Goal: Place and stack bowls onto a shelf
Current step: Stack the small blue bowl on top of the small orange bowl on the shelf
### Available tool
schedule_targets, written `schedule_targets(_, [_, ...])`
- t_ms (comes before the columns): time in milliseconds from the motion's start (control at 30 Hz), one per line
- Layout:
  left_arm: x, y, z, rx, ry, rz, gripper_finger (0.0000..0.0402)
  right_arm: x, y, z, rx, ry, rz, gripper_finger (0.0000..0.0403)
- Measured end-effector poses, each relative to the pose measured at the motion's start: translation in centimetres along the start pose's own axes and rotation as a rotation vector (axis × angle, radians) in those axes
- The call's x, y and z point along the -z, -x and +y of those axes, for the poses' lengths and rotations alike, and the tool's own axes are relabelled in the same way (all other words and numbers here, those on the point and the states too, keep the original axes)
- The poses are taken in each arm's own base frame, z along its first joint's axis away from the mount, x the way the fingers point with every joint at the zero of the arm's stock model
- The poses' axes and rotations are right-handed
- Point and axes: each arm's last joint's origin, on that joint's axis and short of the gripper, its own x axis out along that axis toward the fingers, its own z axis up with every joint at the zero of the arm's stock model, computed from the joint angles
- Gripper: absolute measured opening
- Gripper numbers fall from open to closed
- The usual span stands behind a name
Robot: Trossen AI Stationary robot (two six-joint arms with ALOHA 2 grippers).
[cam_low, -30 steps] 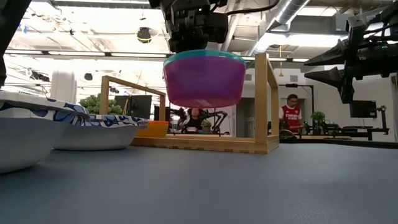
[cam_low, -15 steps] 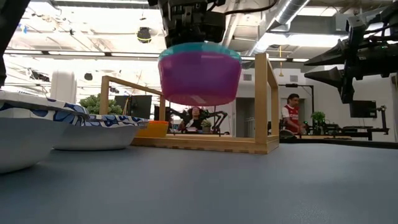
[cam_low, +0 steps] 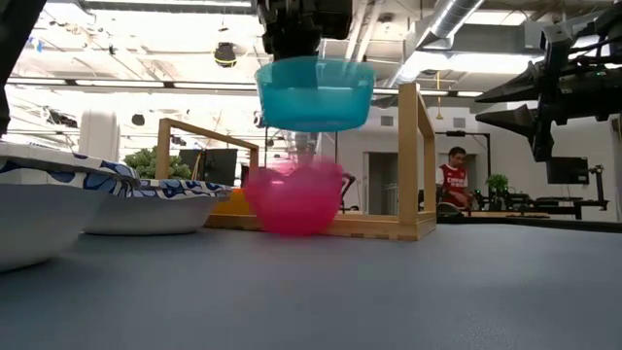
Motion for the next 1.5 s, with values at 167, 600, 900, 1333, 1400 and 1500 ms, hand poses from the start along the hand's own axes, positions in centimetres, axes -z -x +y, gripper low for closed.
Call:
schedule_targets(167, [-0.1, 0.5, 0.1, 0.008, 0.008, 0.008, 0.0000, 0.0, 0.0, 0.0, 0.000, 0.000, 0.000, 0.0171])
schedule_targets(600, [1.6, 4.4, 7.1, -0.194, 0.029, 0.140, 0.0000, 0.0, 0.0, 0.0, -0.001, 0.000, 0.001, 0.0171])
schedule_targets(900, [4.0, 7.2, 16.1, -0.281, 0.030, 0.193, 0.0000, 0.0, 0.0, 0.0, -0.001, 0.000, 0.000, 0.0171])
schedule_targets(1333, [7.0, 7.4, 21.6, -0.258, -0.043, 0.222, 0.0000, 0.0, 0.0, 0.0, 0.007, -0.001, -0.008, 0.0171])
schedule_targets(1400, [7.4, 6.6, 21.7, -0.246, -0.064, 0.241, 0.0000, 0.0, 0.0, 0.0, 0.008, -0.001, -0.008, 0.0171])
schedule_targets(1500, [7.9, 5.8, 21.9, -0.240, -0.079, 0.255, 0.0000, 0.0, 0.0, 0.0, 0.010, -0.005, -0.009, 0.0171])
